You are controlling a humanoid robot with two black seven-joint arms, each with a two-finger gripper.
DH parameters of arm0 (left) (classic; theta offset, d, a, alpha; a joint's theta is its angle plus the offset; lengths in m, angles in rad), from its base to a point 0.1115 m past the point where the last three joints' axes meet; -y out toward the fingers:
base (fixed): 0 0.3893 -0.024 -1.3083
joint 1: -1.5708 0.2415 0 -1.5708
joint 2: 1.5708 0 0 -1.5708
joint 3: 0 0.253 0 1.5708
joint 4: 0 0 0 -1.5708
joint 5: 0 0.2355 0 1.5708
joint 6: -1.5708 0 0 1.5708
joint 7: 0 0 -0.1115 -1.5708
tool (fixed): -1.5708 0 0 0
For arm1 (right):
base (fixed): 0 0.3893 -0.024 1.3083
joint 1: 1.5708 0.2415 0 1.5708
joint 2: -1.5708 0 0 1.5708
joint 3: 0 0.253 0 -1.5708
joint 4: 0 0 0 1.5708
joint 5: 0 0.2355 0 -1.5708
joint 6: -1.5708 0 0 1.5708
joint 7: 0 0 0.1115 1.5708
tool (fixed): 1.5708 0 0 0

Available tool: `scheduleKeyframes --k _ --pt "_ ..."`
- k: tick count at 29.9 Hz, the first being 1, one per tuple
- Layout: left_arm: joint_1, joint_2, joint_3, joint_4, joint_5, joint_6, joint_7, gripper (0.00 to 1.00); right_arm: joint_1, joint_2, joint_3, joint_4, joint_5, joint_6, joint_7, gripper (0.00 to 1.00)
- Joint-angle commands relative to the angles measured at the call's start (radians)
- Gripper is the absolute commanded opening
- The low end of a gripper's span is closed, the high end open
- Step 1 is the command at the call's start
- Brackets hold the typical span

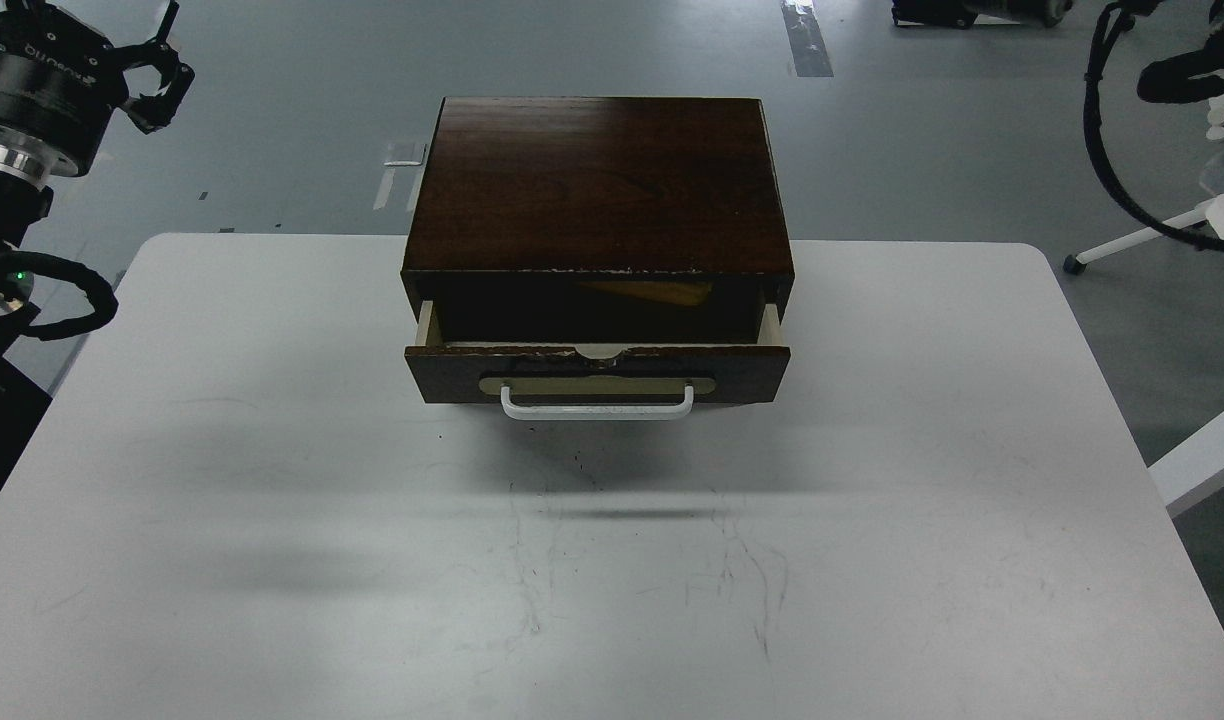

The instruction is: Put corn in drawer with both arms

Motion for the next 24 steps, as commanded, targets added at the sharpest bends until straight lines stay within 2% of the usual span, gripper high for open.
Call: scheduleKeyframes --k 1,5,10,18,24 --pt "-0.001 -0.010 0.003 0.000 0.003 0.000 0.004 0.98 -0.102 -0.003 0.070 -0.085 0.204 0.000 0.004 1.00" --pt "-0.005 -0.015 0.003 0.000 0.006 0.000 0.006 0.98 -0.226 -0.003 0.142 -0.172 0.483 0.000 0.003 1.00" --pt "-0.004 -0.010 0.003 0.000 0.001 0.000 0.007 0.98 -0.307 -0.002 0.197 -0.226 0.649 0.000 0.003 1.00" --pt "0.008 -0.015 0.006 0.005 0.000 0.000 0.023 0.98 -0.458 0.009 0.349 -0.228 0.855 0.000 0.003 1.00" --pt "0.008 -0.013 0.004 0.005 0.000 0.000 0.023 0.98 -0.513 0.031 0.383 -0.232 0.915 0.000 0.010 1.00"
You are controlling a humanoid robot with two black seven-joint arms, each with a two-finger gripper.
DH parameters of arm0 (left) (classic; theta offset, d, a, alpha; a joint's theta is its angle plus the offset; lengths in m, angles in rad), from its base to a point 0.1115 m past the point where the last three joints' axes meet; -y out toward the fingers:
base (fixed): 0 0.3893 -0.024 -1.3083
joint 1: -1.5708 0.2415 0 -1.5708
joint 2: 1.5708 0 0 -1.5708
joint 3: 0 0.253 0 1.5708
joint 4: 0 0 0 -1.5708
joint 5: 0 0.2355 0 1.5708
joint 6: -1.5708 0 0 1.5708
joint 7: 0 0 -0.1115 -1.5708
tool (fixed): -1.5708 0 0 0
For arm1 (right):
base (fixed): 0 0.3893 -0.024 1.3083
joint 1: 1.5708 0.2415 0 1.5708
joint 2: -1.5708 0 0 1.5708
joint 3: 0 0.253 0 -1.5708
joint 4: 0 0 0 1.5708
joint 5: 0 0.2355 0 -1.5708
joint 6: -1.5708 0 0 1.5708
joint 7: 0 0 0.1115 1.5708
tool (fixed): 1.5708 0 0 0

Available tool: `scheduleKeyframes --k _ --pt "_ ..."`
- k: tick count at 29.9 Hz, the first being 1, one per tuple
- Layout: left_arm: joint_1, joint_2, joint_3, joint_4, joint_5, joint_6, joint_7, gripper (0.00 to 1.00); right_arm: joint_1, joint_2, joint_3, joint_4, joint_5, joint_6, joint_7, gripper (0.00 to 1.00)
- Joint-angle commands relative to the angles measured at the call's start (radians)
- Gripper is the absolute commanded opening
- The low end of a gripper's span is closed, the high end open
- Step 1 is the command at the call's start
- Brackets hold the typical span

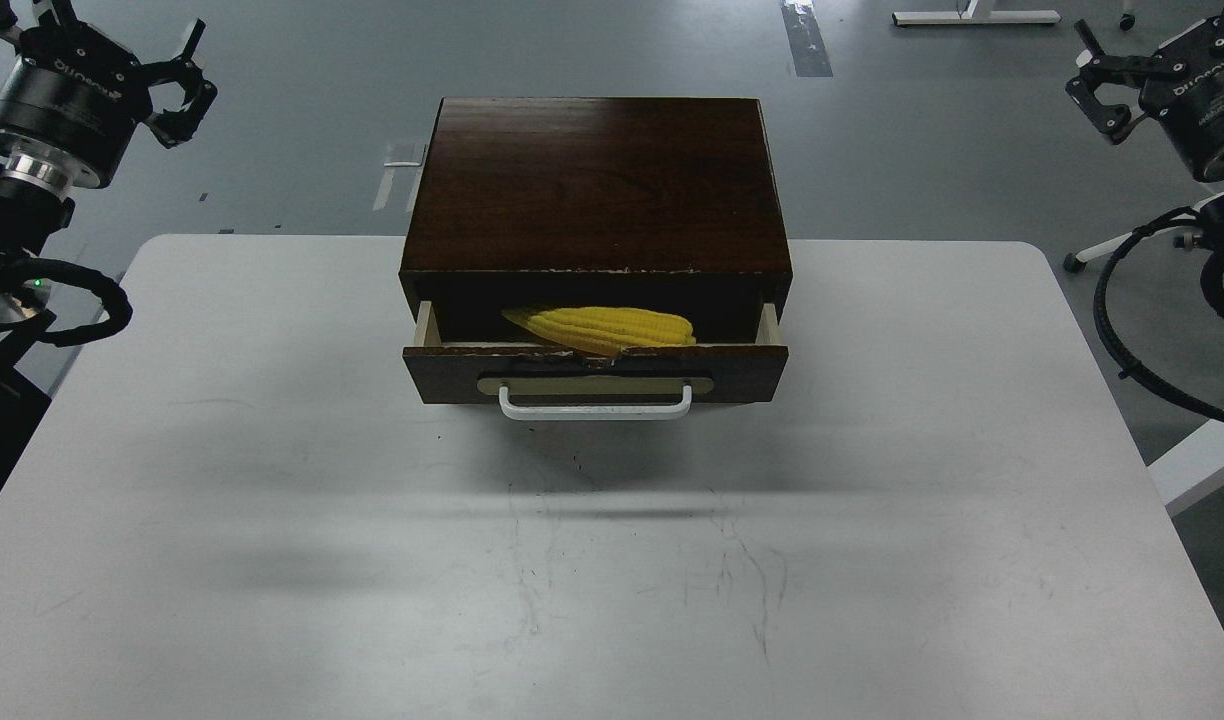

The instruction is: Put corn in drawer with both arms

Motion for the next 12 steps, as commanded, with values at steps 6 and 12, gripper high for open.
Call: scheduleKeyframes --k 6,12 --pt "0.002 -0.002 0.000 0.000 0.000 0.000 0.000 0.98 -0.039 0.017 0.016 -0.002 0.017 0.000 0.054 1.00" --pt "0.002 0.006 0.000 -0.009 0.004 0.000 0.002 0.98 -0.050 0.009 0.016 0.004 0.014 0.000 0.056 1.00"
